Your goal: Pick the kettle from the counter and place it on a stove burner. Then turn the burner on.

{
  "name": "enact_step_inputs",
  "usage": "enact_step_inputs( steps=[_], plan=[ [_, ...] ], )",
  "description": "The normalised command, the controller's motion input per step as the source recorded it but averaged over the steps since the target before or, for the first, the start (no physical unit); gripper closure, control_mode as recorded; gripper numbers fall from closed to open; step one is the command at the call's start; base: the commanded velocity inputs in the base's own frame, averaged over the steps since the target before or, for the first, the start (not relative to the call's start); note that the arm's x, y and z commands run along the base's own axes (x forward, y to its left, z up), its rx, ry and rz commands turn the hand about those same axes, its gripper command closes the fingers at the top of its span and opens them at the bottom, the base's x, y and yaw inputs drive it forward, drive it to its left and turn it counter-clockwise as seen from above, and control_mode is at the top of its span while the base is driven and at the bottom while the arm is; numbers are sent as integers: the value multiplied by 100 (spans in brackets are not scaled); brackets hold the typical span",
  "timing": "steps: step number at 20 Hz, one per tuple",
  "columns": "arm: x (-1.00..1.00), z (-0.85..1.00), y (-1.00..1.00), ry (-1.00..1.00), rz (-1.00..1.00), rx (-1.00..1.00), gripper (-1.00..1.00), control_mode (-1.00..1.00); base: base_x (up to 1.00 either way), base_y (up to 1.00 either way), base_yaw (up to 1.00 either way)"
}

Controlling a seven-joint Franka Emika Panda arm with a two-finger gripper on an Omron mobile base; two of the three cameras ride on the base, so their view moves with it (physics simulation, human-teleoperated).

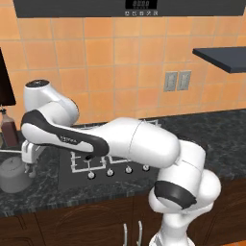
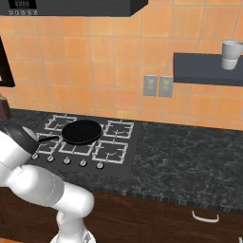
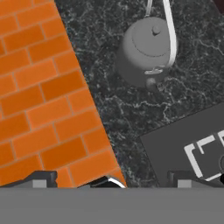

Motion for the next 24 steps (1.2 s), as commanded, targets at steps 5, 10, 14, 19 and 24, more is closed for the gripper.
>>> enact_step_inputs(
  steps=[5,10,14,19,24],
  plan=[
    [8,-16,1,0,1,1,-100,-100,0,0,0],
    [5,-40,5,-1,0,3,-100,-100,0,0,0],
    [18,-10,7,-8,0,12,-100,-100,0,0,0],
    [59,-6,12,-1,0,2,-100,-100,0,0,0],
    [79,-21,31,3,3,0,-100,-100,0,0,0]
  ],
)
